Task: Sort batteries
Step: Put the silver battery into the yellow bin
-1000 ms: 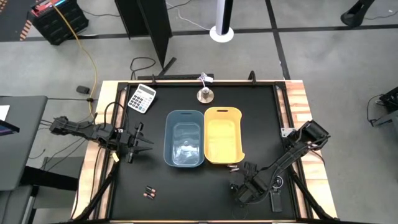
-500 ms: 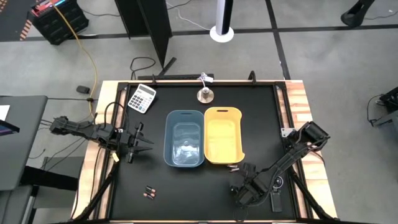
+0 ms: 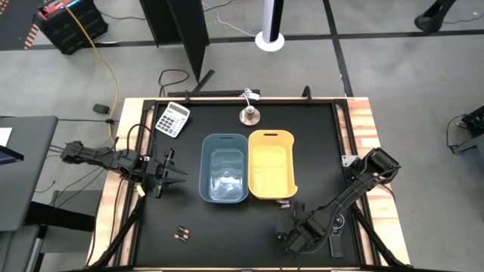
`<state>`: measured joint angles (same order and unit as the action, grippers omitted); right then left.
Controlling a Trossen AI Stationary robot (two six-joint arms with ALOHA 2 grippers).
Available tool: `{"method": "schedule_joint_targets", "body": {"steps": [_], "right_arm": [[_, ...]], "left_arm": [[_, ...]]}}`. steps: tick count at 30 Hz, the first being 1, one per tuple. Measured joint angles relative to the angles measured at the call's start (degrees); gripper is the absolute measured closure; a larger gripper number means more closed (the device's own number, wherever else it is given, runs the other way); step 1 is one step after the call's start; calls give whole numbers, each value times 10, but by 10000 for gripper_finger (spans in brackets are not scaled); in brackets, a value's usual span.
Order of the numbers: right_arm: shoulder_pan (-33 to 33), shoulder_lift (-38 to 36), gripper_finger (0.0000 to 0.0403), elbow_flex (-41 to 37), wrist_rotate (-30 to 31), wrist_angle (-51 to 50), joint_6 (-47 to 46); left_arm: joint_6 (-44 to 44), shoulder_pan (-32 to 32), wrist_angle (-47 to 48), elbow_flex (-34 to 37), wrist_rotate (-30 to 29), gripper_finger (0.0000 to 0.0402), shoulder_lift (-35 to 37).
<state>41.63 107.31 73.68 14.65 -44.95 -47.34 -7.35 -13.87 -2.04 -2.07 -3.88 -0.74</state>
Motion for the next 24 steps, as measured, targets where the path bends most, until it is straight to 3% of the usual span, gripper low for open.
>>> {"method": "schedule_joint_targets", "body": {"steps": [6, 12, 17, 24], "right_arm": [[0, -33, 346, 77, 89, -42, 62], [-14, -100, 346, 148, 223, -175, 75], [-82, -135, 346, 156, 230, -261, 97], [-196, -130, 320, 153, 166, -267, 193]], "left_arm": [[1, 0, 0, 0, 0, 303, 0], [2, 0, 0, 0, 0, 303, 0], [23, 0, 0, 0, 0, 303, 0], [33, 0, 0, 0, 0, 303, 0]]}}
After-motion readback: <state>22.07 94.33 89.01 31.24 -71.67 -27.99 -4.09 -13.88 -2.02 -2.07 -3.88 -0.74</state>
